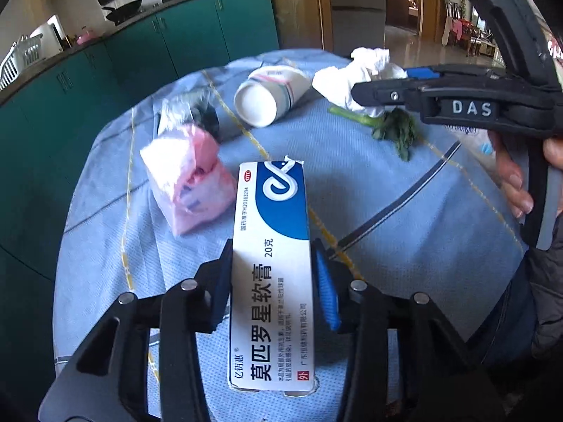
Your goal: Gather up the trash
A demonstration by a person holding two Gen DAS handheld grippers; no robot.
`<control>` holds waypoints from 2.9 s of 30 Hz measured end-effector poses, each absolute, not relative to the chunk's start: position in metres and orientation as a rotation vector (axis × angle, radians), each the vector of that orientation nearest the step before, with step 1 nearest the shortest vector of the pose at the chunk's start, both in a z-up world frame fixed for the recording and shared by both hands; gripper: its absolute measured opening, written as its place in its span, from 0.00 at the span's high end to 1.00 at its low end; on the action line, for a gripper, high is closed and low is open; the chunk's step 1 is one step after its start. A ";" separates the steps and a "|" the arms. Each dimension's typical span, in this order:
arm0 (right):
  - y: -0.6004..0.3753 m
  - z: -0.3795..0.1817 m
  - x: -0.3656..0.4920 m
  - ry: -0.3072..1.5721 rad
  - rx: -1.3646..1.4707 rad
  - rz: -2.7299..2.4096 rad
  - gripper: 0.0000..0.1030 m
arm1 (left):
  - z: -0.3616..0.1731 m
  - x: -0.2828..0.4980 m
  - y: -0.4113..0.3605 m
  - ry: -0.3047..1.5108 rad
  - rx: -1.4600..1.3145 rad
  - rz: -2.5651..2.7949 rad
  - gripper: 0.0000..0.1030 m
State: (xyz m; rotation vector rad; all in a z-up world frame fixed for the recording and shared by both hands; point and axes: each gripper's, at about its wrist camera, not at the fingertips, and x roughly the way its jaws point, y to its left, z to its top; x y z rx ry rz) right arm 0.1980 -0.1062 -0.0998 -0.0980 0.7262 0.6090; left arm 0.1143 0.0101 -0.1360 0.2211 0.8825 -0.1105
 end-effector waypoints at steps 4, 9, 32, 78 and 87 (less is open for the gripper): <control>-0.126 -0.090 0.198 0.678 -0.055 0.551 0.51 | -0.118 0.110 0.001 0.824 0.246 -0.101 0.58; -0.156 -0.081 0.193 0.620 -0.022 0.432 0.51 | -0.092 0.105 -0.014 0.724 0.237 -0.106 0.58; -0.342 -0.111 0.174 0.636 0.262 -0.225 0.50 | -0.094 0.172 -0.183 0.666 0.288 -0.445 0.57; -0.223 -0.125 0.229 0.768 0.208 0.303 0.22 | -0.115 0.131 0.065 0.793 0.145 0.150 0.16; -0.112 -0.142 0.231 0.950 -0.040 0.398 0.22 | -0.117 0.110 0.087 0.792 0.093 0.071 0.12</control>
